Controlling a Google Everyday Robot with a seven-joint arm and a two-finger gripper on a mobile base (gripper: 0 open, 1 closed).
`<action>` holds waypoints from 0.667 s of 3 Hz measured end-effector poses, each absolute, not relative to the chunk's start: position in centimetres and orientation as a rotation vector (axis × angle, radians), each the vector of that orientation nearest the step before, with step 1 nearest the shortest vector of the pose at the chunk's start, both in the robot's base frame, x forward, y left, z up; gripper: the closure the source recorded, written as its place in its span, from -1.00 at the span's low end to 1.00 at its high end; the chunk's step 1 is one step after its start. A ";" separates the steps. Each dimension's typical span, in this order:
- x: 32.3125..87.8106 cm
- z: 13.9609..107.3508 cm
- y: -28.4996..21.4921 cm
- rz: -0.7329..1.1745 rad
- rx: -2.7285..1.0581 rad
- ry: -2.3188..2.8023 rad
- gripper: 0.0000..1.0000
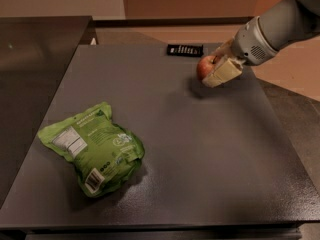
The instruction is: Move apple near green rice chip bag
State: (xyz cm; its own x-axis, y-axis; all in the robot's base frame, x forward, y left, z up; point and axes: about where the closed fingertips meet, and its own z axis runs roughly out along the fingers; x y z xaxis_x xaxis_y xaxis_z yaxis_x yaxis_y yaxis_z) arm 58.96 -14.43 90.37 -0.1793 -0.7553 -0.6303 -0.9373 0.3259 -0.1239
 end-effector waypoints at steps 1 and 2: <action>55.5 90.1 -10.1 0.486 -1.600 1.924 1.00; 52.6 89.2 -6.1 0.566 -1.715 1.853 1.00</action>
Offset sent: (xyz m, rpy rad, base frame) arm -0.0983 0.1246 -0.0216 0.0380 0.0930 0.3691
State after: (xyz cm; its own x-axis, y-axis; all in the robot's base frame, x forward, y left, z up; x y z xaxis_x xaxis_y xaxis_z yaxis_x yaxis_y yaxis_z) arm 52.56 -6.14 89.22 -0.0371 -0.7631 -0.6452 -0.9934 0.0982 -0.0590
